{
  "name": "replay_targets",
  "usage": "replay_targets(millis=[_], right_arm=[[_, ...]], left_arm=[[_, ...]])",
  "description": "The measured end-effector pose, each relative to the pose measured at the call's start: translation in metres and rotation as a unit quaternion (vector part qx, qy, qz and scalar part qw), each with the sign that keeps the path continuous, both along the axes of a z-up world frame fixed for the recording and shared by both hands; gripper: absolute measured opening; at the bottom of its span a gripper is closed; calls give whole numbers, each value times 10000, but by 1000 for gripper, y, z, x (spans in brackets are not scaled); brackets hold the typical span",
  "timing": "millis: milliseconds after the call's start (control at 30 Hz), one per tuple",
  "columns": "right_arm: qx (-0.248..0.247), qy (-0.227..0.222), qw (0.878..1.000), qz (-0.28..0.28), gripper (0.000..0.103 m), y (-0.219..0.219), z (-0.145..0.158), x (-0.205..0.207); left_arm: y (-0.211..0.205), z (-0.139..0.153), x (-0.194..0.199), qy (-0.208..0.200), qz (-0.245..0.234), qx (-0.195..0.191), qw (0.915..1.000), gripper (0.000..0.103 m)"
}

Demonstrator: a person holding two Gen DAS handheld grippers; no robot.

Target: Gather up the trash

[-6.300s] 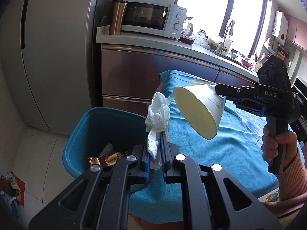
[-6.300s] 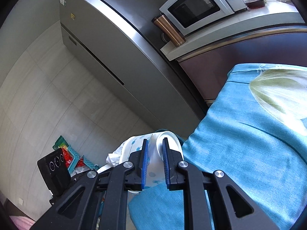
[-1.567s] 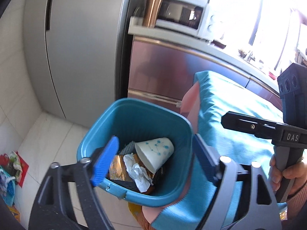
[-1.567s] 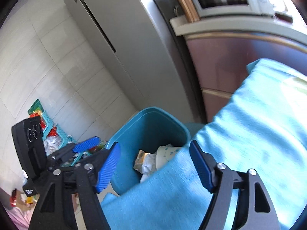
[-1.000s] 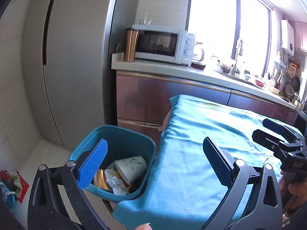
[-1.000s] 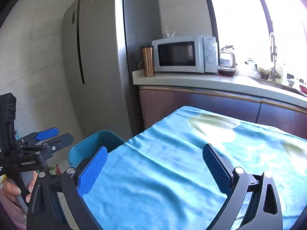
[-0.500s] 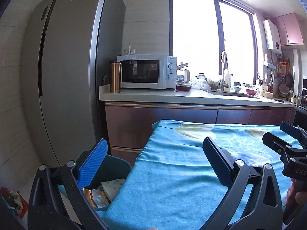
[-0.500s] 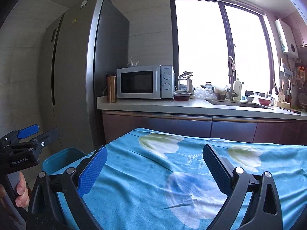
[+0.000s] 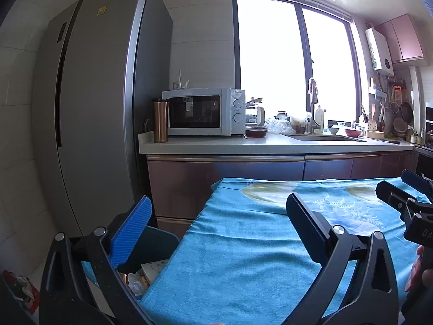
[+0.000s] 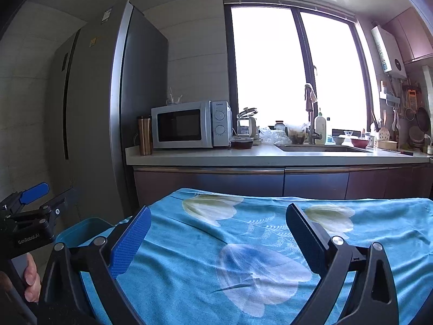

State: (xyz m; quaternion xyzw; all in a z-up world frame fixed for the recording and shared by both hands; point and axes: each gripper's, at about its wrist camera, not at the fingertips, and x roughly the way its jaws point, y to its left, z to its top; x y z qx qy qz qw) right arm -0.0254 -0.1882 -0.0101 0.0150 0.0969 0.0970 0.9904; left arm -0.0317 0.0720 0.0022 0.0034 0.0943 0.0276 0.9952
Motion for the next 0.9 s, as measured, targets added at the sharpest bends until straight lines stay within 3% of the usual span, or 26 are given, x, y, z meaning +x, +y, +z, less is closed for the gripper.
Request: replay_targets(millis=[900], right_arm=[[-19,-35,10000,-41,96,-6,3,-8]], left_arm=[[-5,2,-10,-140,85,17,9999,98]])
